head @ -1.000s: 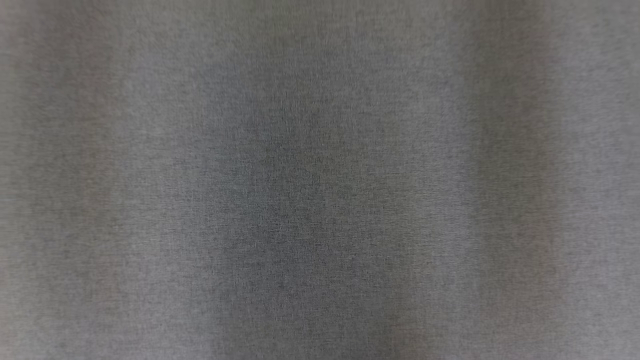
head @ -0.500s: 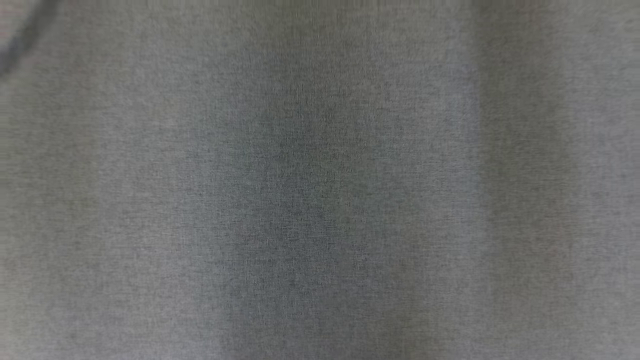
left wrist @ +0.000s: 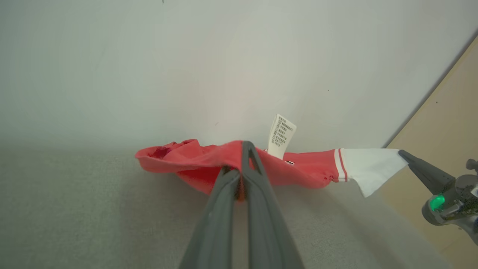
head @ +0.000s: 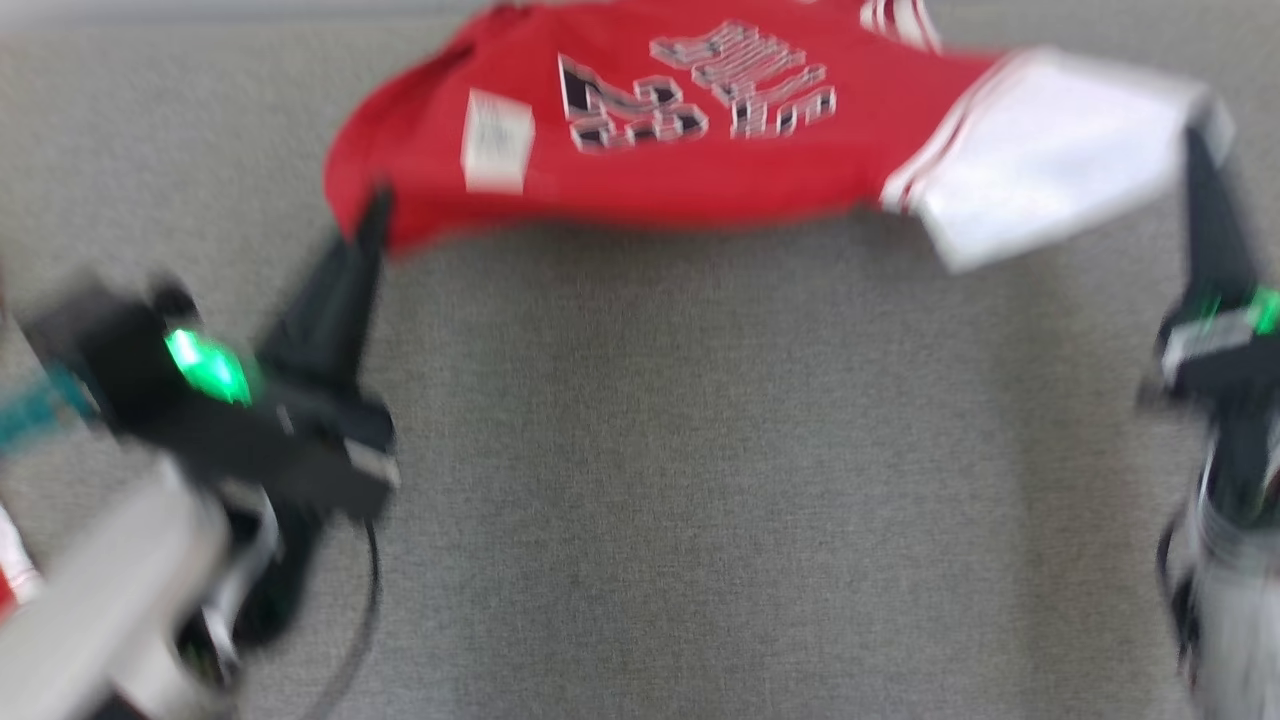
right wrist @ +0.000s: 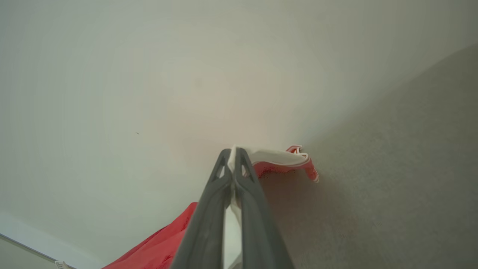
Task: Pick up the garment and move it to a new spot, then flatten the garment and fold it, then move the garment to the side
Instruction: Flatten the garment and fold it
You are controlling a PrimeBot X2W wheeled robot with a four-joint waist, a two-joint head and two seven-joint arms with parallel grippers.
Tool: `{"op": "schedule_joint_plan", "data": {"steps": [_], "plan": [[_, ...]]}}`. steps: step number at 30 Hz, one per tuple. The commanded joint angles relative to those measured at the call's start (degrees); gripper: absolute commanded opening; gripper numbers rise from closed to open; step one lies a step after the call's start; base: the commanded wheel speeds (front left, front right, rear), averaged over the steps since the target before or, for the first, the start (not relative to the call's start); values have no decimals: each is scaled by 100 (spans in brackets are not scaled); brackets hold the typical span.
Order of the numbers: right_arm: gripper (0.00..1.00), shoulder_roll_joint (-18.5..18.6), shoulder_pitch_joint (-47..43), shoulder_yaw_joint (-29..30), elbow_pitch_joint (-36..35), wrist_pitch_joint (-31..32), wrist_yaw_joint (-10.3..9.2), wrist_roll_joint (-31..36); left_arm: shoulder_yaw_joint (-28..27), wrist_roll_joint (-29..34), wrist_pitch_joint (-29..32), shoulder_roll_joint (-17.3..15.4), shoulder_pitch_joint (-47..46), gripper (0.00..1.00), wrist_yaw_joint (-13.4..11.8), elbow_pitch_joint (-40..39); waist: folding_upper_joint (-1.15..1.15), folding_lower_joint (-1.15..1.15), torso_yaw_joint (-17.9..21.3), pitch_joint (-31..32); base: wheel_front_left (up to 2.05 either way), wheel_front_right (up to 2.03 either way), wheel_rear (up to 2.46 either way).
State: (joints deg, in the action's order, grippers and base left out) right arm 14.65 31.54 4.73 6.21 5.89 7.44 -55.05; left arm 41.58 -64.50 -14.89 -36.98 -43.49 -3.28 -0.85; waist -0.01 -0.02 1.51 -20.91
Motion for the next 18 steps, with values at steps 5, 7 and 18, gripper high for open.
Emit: {"op": "schedule_joint_plan", "data": {"steps": [5,7,18], "plan": [[0,-703,-2146,687,-1094,512,7,137,-127,437,-21,266,1793,0,-168,-309,1,2,-103,909,0,0,0],[0,-916,-2741,951,-1338,727,7,222,-221,503,-22,477,2285,0,-191,-252,1,2,-146,1041,0,0,0],[0,-1181,-4624,782,-1349,1552,7,316,-396,1438,-23,870,3883,0,-299,649,1,2,-135,1454,0,0,0]]}}
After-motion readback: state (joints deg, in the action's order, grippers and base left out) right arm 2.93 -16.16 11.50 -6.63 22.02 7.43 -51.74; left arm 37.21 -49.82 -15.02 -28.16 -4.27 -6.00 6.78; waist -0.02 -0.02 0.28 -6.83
